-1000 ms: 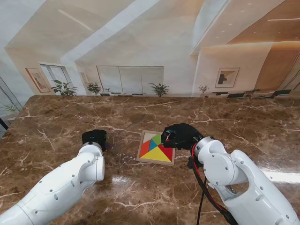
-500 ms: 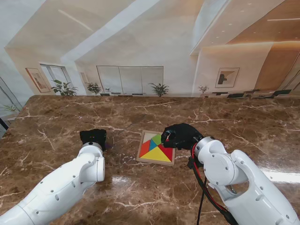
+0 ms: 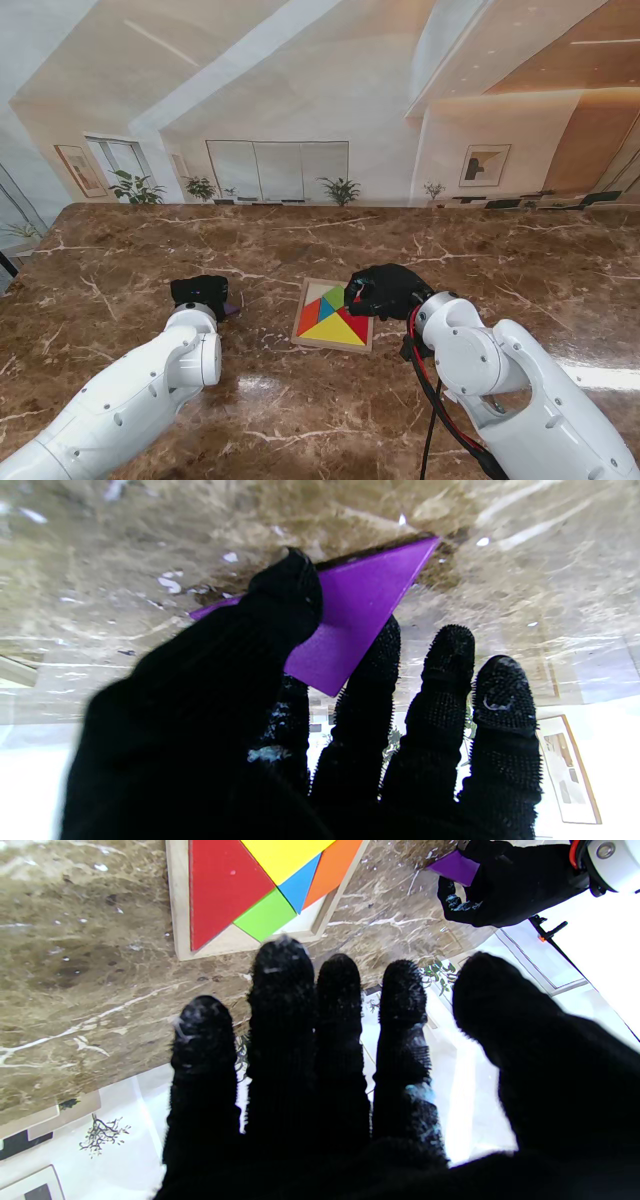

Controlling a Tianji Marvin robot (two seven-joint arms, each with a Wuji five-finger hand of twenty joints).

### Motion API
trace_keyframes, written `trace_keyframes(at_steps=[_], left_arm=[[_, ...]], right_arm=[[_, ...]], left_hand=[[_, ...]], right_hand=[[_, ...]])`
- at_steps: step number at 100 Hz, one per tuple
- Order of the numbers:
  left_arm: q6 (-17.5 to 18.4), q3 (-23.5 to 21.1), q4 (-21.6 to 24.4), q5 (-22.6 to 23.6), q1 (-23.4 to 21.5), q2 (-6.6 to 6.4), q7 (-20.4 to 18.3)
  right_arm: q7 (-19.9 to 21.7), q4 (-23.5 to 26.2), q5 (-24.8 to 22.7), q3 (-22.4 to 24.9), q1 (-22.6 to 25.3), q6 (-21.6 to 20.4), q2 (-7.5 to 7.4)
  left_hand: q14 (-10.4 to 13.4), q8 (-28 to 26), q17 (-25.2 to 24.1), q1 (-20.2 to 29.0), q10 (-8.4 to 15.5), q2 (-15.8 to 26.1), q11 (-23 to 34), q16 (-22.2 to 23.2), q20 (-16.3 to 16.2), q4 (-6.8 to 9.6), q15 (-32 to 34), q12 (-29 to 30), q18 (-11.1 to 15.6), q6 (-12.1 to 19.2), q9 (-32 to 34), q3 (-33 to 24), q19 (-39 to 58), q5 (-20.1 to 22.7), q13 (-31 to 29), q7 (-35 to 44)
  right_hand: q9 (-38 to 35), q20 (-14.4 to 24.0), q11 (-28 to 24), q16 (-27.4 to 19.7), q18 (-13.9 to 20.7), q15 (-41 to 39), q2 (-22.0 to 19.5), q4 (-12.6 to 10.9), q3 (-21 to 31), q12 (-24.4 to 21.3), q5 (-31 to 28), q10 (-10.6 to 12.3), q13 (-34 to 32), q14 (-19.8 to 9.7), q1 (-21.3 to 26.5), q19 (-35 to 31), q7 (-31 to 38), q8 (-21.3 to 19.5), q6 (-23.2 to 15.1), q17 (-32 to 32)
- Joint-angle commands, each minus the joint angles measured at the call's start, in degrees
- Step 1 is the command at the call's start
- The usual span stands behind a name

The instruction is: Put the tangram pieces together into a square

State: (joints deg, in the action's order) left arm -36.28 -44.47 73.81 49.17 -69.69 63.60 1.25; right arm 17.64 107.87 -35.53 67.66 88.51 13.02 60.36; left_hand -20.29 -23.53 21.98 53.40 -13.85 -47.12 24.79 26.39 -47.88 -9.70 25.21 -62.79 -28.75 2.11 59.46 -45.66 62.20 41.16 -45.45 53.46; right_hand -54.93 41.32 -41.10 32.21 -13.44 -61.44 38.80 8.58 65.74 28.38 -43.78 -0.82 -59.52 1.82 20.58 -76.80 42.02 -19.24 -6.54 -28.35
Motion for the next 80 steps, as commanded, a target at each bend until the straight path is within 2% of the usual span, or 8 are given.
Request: trace_keyframes(at_steps=[1,28,35,48,59,80], left_arm=[[0.67,0.26,-1.04,-0.19,-0.77,0.23,-0.16],[2.25,-0.27,-1.03,-0.78,-0.95,0.16,-0.43],[2.79,-0.56,-1.07,-1.02,-0.97,0.18,-0.4],[4.1,-1.33,-0.82,-0.99,-1.09,0.07,-0.5],[4.86,-4.52,3.47,1.43,-3.53,-0.76,-2.44],[8.14,-7.14,5.15,2.03,-5.05,-0.83,-1.64]], right_arm=[[0.94,-0.02,0.2,0.03,0.4,0.38,-0.03],[0.93,-0.06,0.23,0.0,0.39,0.36,-0.03],[0.99,-0.02,0.25,-0.03,0.4,0.4,-0.04],[0.94,-0.04,0.21,0.04,0.44,0.32,-0.03],[0.8,-0.09,0.26,0.11,0.46,0.28,0.0],[0.83,-0.02,-0.05,0.21,0.56,-0.13,-0.03]], left_hand=[[0.36,-0.37,1.82,4.75,3.62,2.29,3.57,-0.18,0.83,1.98,0.57,-0.79,-2.0,-0.56,-0.16,-1.23,0.4,0.41,-2.65,1.73],[3.34,-0.5,4.87,5.05,3.97,2.34,4.79,2.14,2.19,2.08,4.9,-0.3,1.9,0.02,-0.6,-1.35,3.42,0.79,-5.51,2.74],[3.94,-0.38,6.26,5.3,4.18,2.22,5.05,4.46,2.73,2.14,6.97,-0.04,3.04,0.02,-0.54,-1.4,5.08,1.0,-6.86,3.01],[4.32,-0.39,8.06,5.51,4.7,1.93,5.27,7.8,4.08,2.14,6.54,0.38,4.54,0.53,-0.1,-1.55,6.34,1.55,-8.9,3.62],[4.67,-0.71,9.91,5.86,5.43,1.41,5.24,8.83,4.9,2.12,6.26,0.69,5.85,1.02,0.78,-1.72,6.49,2.29,-10.68,4.25],[4.9,-1.06,13.04,6.97,6.17,0.1,5.17,10.58,6.25,2.12,5.19,0.7,7.62,1.83,2.19,-2.12,6.79,3.84,-13.55,4.91]], right_hand=[[-0.74,0.08,-0.22,-0.31,-0.48,-0.74,-0.75,-1.04,-0.34,-0.03,-1.92,-0.13,-0.95,0.46,-3.48,-1.91,-0.68,-0.78,0.82,0.16],[-0.75,0.09,-0.21,-0.31,-0.45,-0.75,-0.79,-1.06,-0.33,-0.04,-1.92,-0.22,-0.99,0.47,-3.5,-1.93,-0.7,-0.79,0.87,0.13],[-0.7,0.09,-0.2,-0.31,-0.45,-0.75,-0.8,-1.05,-0.35,-0.04,-1.96,-0.18,-0.97,0.5,-3.52,-1.93,-0.68,-0.8,0.91,0.13],[-0.75,0.08,-0.23,-0.31,-0.4,-0.75,-0.94,-1.07,-0.35,-0.03,-1.89,-0.2,-1.0,0.4,-3.56,-1.92,-0.71,-0.8,0.81,0.11],[-0.72,0.07,-0.22,-0.31,-0.4,-0.75,-0.93,-1.08,-0.34,-0.04,-1.86,-0.21,-0.97,0.46,-3.54,-1.91,-0.73,-0.8,0.83,0.2],[-0.67,0.08,-0.23,-0.31,-0.41,-0.76,-0.82,-1.07,-0.34,-0.03,-1.7,-0.19,-0.97,0.43,-3.55,-1.95,-0.73,-0.81,0.87,0.15]])
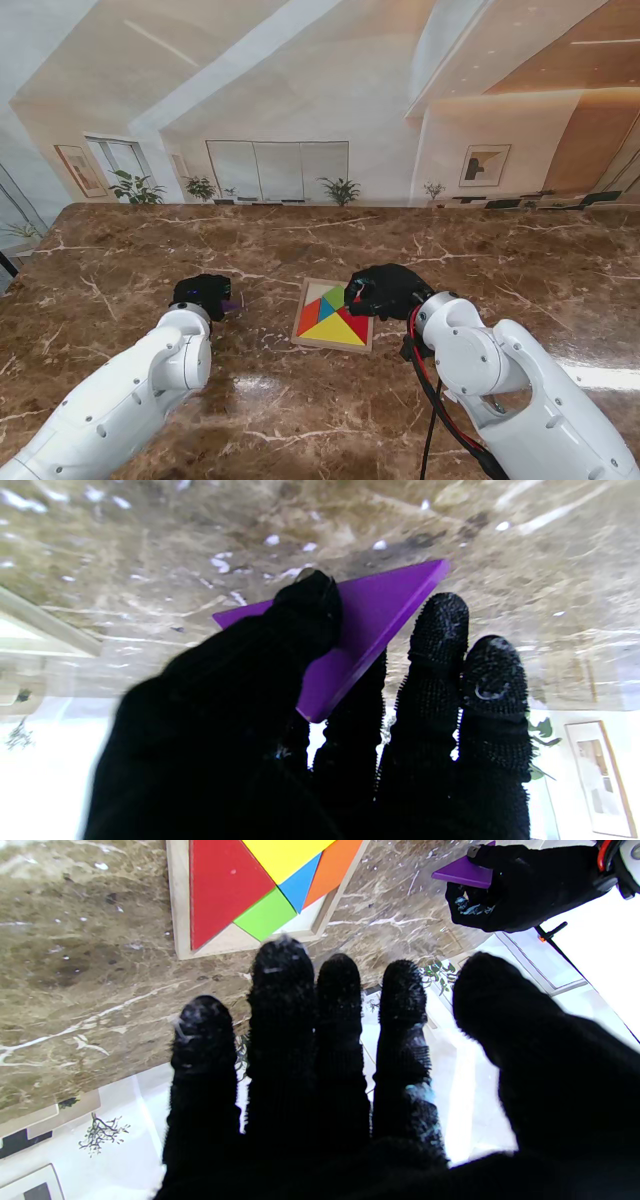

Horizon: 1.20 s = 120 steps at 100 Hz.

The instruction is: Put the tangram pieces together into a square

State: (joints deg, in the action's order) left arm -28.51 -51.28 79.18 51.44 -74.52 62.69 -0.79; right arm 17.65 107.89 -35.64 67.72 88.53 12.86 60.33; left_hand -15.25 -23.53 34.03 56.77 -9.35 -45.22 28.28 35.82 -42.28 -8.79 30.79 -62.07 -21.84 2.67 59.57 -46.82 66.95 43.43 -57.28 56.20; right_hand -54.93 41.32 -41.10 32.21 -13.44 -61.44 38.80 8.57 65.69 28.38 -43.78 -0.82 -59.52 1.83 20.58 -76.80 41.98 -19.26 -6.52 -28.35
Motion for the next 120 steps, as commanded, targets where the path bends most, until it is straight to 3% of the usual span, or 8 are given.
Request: trace_keyframes(at_steps=[1,66,100,120], left_arm=[[0.51,-0.42,-0.17,-0.24,-0.27,0.09,0.43],[5.19,-4.72,5.64,0.17,-2.87,-0.39,-1.68],[7.48,-3.99,8.95,-3.96,-1.16,-0.53,-6.13],[6.69,-1.02,7.51,-8.54,1.71,0.37,-5.33]], right_arm=[[0.81,-0.03,0.06,0.16,0.55,0.03,0.0],[1.01,0.11,-0.05,0.14,0.46,0.16,-0.03],[0.38,-0.05,-0.04,0.19,0.47,-0.08,0.09],[0.28,-0.13,0.1,0.27,0.5,-0.26,0.11]], left_hand=[[-0.13,-1.08,1.04,3.67,1.65,-1.84,1.68,1.19,0.67,1.22,-0.42,-0.04,0.71,1.28,2.1,-0.99,2.05,1.6,-1.78,2.19],[-0.77,-2.69,1.74,4.63,1.57,-1.15,2.29,4.56,0.49,1.65,-1.36,-1.89,1.08,1.47,1.52,-0.97,3.35,1.62,-2.7,2.87],[-0.83,-2.74,0.73,4.22,1.28,-0.21,2.37,4.94,0.09,1.75,-1.26,-2.26,0.5,1.28,0.89,-1.03,3.4,0.91,-1.97,3.07],[-0.99,-2.62,-0.15,4.04,1.03,0.27,2.43,4.96,-0.09,1.82,-1.07,-2.51,0.37,1.25,0.47,-1.15,3.26,0.76,-1.35,3.14]], right_hand=[[-0.66,0.08,-0.23,-0.31,-0.41,-0.76,-0.79,-1.06,-0.28,-0.03,-1.68,-0.19,-0.97,0.42,-3.53,-1.95,-0.7,-0.79,0.84,0.15],[-0.67,0.06,-0.24,-0.31,-0.37,-0.77,-0.8,-1.04,-0.26,-0.05,-1.52,-0.16,-0.99,0.44,-3.58,-1.96,-0.65,-0.78,0.78,0.1],[-0.64,0.05,-0.26,-0.32,-0.37,-0.76,-0.84,-1.06,-0.31,-0.04,-1.45,-0.14,-0.96,0.4,-3.56,-1.97,-0.63,-0.77,0.79,0.1],[-0.69,0.05,-0.28,-0.33,-0.37,-0.73,-0.81,-1.06,-0.28,-0.03,-1.42,-0.17,-0.93,0.37,-3.57,-1.97,-0.62,-0.75,0.79,0.1]])
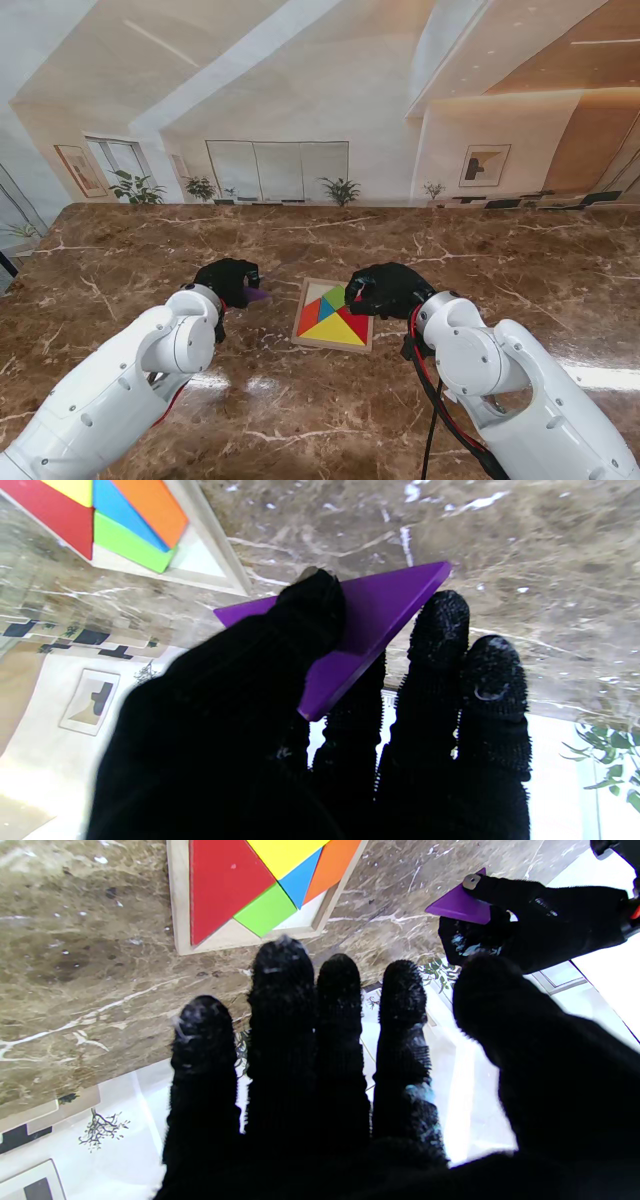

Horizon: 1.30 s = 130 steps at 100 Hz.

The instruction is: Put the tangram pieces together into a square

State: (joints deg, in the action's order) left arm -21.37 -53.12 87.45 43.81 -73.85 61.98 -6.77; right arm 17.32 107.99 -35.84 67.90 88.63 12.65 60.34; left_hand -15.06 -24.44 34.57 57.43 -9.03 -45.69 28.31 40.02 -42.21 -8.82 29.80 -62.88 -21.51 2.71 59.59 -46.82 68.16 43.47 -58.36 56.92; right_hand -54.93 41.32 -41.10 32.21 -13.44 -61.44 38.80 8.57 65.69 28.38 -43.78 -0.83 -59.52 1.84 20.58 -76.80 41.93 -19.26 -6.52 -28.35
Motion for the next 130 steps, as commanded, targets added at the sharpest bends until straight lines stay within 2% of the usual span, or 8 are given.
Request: trace_keyframes(at_steps=[1,41,74,92,112,130], left_arm=[[-0.6,1.0,-0.89,-1.3,1.21,1.15,0.75],[-5.56,8.27,-8.83,-16.11,8.66,5.74,5.7],[-10.43,10.36,-12.73,-26.79,11.98,9.82,8.53],[-11.49,11.83,-14.9,-28.8,13.22,11.4,9.92],[-13.0,12.54,-17.07,-32.06,13.98,13.6,12.24],[-14.4,12.67,-18.72,-35.15,14.46,15.45,14.02]], right_arm=[[0.57,-0.25,0.31,0.09,0.4,-0.06,0.11],[0.18,-0.47,0.71,0.29,0.41,0.01,0.2],[0.45,-0.53,1.27,0.6,0.42,0.35,0.19],[0.5,-0.48,1.63,0.7,0.43,0.5,0.2],[0.6,-0.45,1.76,0.78,0.46,0.53,0.19],[0.52,-0.46,1.96,0.84,0.47,0.65,0.21]], left_hand=[[-1.17,-1.71,-0.77,3.34,0.72,0.76,2.42,0.76,-0.17,1.84,-0.07,-1.73,0.02,1.23,0.42,-1.13,2.03,0.71,-0.23,2.43],[-1.79,-1.48,-3.73,3.11,0.02,1.33,2.56,0.82,-0.68,1.93,0.8,-2.27,-0.63,1.15,-0.18,-1.24,1.68,0.39,1.55,2.42],[-2.71,-1.27,-5.32,2.92,-0.75,1.44,2.29,0.73,-1.64,1.76,2.61,-2.55,-1.79,0.79,-0.25,-1.06,2.55,0.3,2.71,2.27],[-2.77,-1.22,-6.66,2.7,-0.91,1.53,1.91,0.6,-2.52,1.68,3.73,-2.55,-2.85,1.12,-0.24,-0.86,3.1,0.6,3.31,2.32],[-2.71,-1.01,-5.79,2.13,-1.0,1.0,1.22,0.6,-3.09,1.49,5.24,-1.77,-3.02,1.39,0.79,-0.59,3.76,1.39,2.33,2.54],[-2.63,-0.47,-6.0,1.72,-1.17,0.91,0.32,2.83,-4.55,1.31,10.76,-1.57,-2.75,1.33,1.39,-0.53,5.57,1.52,2.42,2.83]], right_hand=[[-0.69,0.05,-0.28,-0.33,-0.37,-0.73,-0.8,-1.06,-0.27,-0.03,-1.41,-0.16,-0.93,0.37,-3.57,-1.97,-0.57,-0.75,0.82,0.1],[-0.69,0.04,-0.26,-0.32,-0.37,-0.76,-0.97,-1.07,-0.27,-0.05,-1.42,-0.16,-0.95,0.42,-3.58,-1.96,-0.54,-0.74,0.72,0.11],[-0.67,0.03,-0.27,-0.32,-0.28,-0.76,-1.04,-1.09,-0.29,-0.04,-1.44,-0.25,-0.95,0.42,-3.6,-1.95,-0.54,-0.71,0.73,0.21],[-0.74,0.03,-0.29,-0.32,-0.31,-0.77,-1.11,-1.11,-0.28,-0.05,-1.52,-0.19,-0.91,0.46,-3.56,-1.96,-0.52,-0.72,0.76,0.23],[-0.71,0.04,-0.27,-0.32,-0.34,-0.78,-1.15,-1.11,-0.31,-0.06,-1.43,-0.17,-0.91,0.39,-3.65,-2.0,-0.54,-0.71,0.75,0.22],[-0.76,0.05,-0.29,-0.33,-0.35,-0.79,-1.17,-1.12,-0.3,-0.06,-1.51,-0.24,-0.93,0.41,-3.6,-2.03,-0.51,-0.71,0.8,0.18]])
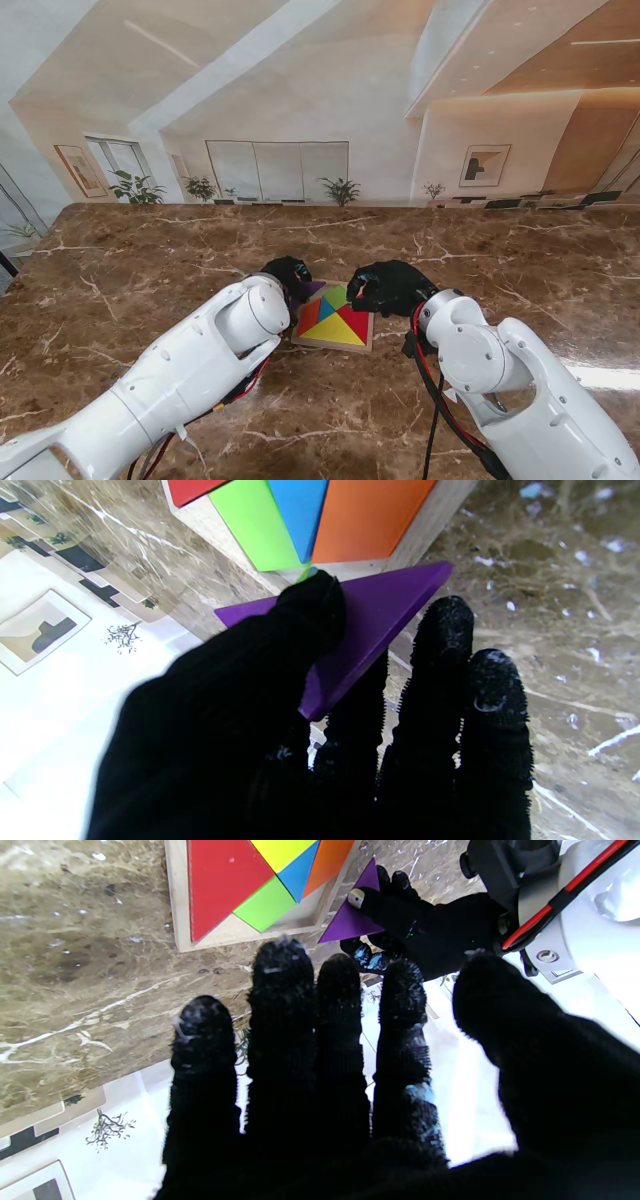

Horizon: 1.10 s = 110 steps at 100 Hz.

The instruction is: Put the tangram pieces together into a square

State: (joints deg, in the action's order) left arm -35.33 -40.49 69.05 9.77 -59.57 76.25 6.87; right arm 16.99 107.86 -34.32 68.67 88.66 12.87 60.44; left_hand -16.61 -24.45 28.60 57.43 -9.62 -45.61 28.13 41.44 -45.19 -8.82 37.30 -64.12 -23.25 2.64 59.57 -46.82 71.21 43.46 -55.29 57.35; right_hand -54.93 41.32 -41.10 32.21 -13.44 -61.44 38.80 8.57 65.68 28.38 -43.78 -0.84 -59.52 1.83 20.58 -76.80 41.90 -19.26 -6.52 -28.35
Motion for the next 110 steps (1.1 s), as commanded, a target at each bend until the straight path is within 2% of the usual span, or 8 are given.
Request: trace_keyframes(at_steps=[1,38,81,110], left_arm=[[-0.48,0.04,-0.38,-1.28,0.2,1.26,0.43],[-0.87,1.34,-3.7,-4.21,1.58,3.52,1.69],[0.38,2.76,-7.4,-5.16,2.94,4.98,2.26],[0.72,2.65,-8.41,-5.22,3.13,5.51,3.34]], right_arm=[[0.86,-0.32,0.46,0.08,0.45,0.44,0.11],[1.21,-0.25,0.81,0.14,0.41,0.64,0.06],[1.68,-0.16,1.07,0.15,0.37,0.8,-0.03],[2.15,-0.06,1.18,0.1,0.3,1.08,-0.11]], left_hand=[[-1.12,-0.44,-0.03,1.76,-0.62,0.81,0.44,1.59,-1.64,1.31,3.63,-0.31,-1.02,1.39,1.41,-0.53,2.6,1.52,-0.67,2.41],[-0.33,-0.19,-0.1,1.65,-0.97,0.84,-0.18,4.72,-3.47,1.28,10.8,-0.42,-0.52,1.28,1.66,-0.5,5.15,1.56,-0.41,2.38],[0.03,-0.13,-1.6,1.68,-1.54,2.26,-2.52,5.69,-5.25,1.42,13.59,1.02,-0.51,0.84,0.5,-0.21,6.88,0.5,1.11,1.8],[-0.08,0.08,-3.09,1.74,-1.98,3.75,-3.59,5.86,-6.03,1.49,14.23,1.43,-0.41,0.32,-0.86,0.24,7.18,-0.31,2.6,1.22]], right_hand=[[-0.73,0.04,-0.27,-0.33,-0.35,-0.79,-1.17,-1.12,-0.29,-0.06,-1.47,-0.22,-0.93,0.41,-3.59,-2.03,-0.49,-0.7,0.77,0.18],[-0.74,0.04,-0.3,-0.34,-0.35,-0.79,-1.36,-1.14,-0.35,-0.06,-1.53,-0.21,-0.93,0.41,-3.63,-2.03,-0.47,-0.7,0.82,0.18],[-0.81,0.03,-0.33,-0.35,-0.35,-0.79,-1.69,-1.21,-0.31,-0.07,-1.6,-0.24,-0.98,0.38,-3.6,-2.03,-0.44,-0.7,0.81,0.19],[-0.86,0.02,-0.35,-0.37,-0.28,-0.8,-1.81,-1.21,-0.28,-0.07,-1.64,-0.31,-0.99,0.39,-3.66,-2.03,-0.42,-0.69,0.87,0.14]])
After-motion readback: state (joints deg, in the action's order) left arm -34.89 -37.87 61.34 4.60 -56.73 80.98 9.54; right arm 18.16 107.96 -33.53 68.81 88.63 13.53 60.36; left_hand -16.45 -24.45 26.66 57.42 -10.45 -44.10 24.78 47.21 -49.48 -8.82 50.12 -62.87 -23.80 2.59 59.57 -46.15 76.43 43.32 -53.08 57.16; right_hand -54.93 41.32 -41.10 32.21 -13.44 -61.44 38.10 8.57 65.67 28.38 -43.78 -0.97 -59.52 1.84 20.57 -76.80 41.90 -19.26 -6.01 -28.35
